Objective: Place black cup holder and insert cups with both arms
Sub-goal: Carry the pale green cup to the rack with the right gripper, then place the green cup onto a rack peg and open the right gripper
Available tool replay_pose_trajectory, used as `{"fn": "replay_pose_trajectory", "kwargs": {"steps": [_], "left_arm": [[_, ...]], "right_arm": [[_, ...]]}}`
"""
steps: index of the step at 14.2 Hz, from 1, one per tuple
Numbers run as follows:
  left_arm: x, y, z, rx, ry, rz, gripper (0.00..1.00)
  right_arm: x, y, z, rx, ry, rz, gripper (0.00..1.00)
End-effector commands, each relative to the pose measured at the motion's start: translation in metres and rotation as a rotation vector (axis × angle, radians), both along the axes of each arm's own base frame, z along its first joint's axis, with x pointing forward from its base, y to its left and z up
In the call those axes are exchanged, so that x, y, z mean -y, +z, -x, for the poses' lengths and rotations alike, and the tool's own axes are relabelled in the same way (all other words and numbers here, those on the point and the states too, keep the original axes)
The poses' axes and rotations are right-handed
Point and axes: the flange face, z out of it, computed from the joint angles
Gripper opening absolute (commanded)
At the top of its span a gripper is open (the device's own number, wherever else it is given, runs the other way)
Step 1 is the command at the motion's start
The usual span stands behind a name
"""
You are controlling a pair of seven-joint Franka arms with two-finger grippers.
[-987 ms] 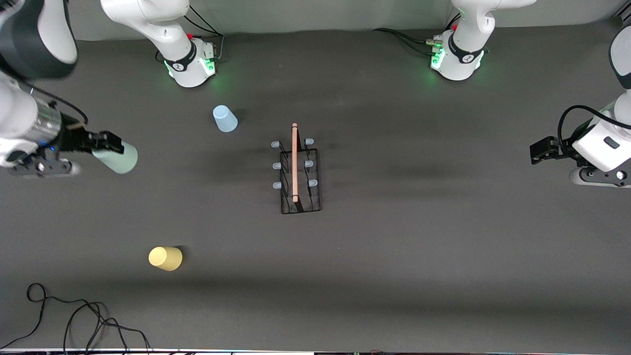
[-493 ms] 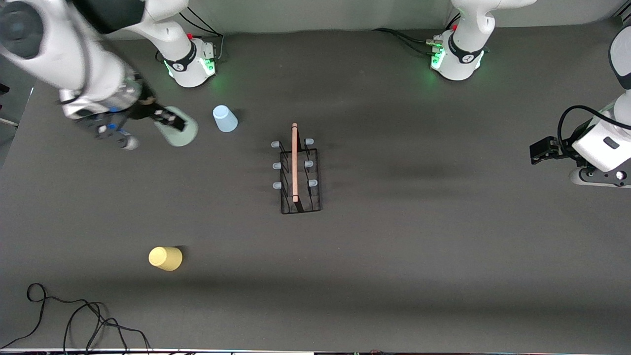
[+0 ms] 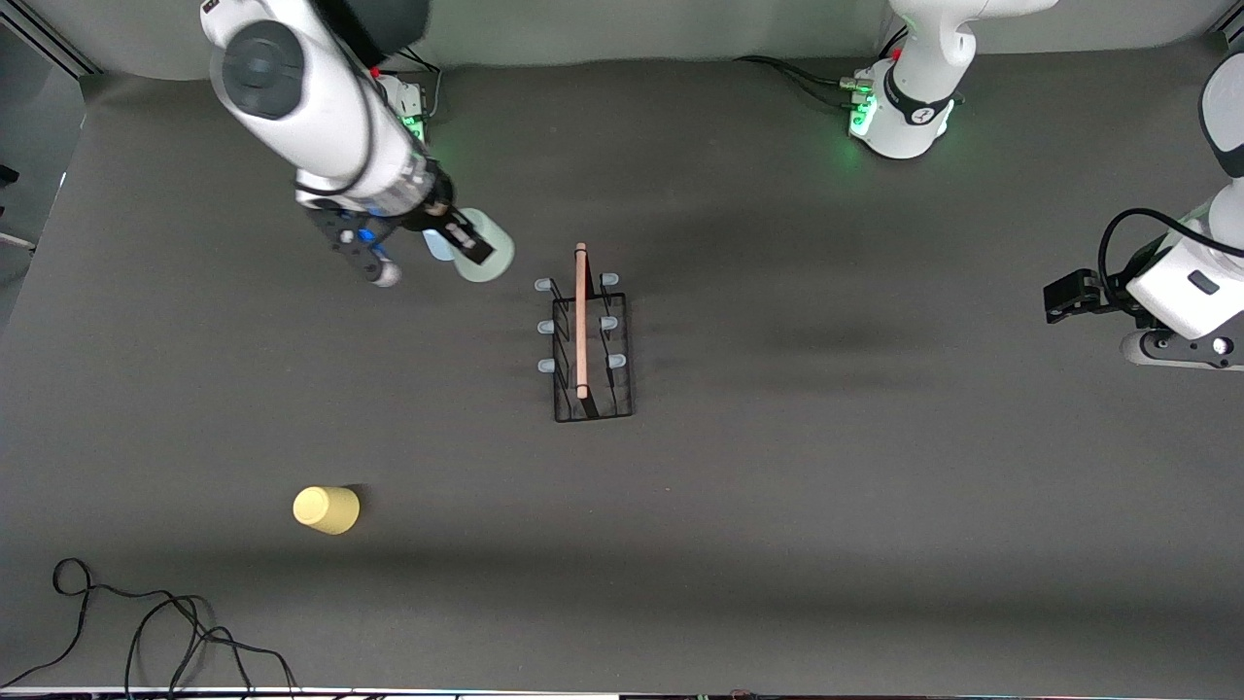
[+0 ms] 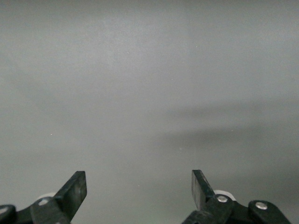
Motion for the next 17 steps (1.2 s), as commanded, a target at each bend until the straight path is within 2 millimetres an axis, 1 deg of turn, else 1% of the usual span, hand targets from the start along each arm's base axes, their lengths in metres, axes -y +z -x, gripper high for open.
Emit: {"fn": "replay_pose_trajectory", "kwargs": {"steps": [1, 3, 6, 8, 9, 11, 12, 15, 16, 17], "left_arm": [[-0.002, 0.007, 0.010, 0.001, -0.012, 0.006, 1.00], [-0.001, 0.007, 0.010, 0.001, -0.013, 0.006, 1.00], [-0.001, 0.006, 0.010, 0.000, -0.013, 0.006, 1.00], [-0.001, 0.006, 0.010, -0.002, -0.013, 0.006, 1.00], [-0.001, 0.006, 0.010, -0.002, -0.013, 0.006, 1.00], [-0.001, 0.006, 0.010, -0.002, -0.013, 0.006, 1.00], [-0.001, 0.006, 0.010, -0.002, -0.013, 0.006, 1.00], [-0.001, 0.006, 0.010, -0.002, -0.013, 0.006, 1.00], [-0.001, 0.005, 0.011, -0.004, -0.013, 0.005, 1.00], [-0.001, 0.006, 0.010, -0.002, -0.013, 0.006, 1.00]], "right_arm": [[-0.015, -0.033, 0.013, 0.016, -0.034, -0.022, 0.14], [-0.017, -0.063, 0.013, 0.027, -0.044, -0.020, 0.14], [-0.031, -0.095, 0.011, 0.024, -0.034, -0.006, 0.14], [-0.033, -0.118, 0.008, 0.024, -0.040, 0.003, 0.14], [-0.033, -0.128, 0.009, 0.029, -0.044, 0.003, 0.14], [-0.043, -0.146, 0.014, 0.029, -0.035, 0.004, 0.14], [-0.045, -0.156, 0.013, 0.015, -0.046, -0.001, 0.14], [-0.046, -0.175, 0.013, 0.010, -0.058, 0.002, 0.14], [-0.047, -0.176, 0.013, 0.010, -0.062, -0.003, 0.28], [-0.047, -0.181, 0.013, 0.007, -0.062, 0.001, 0.74]]}}
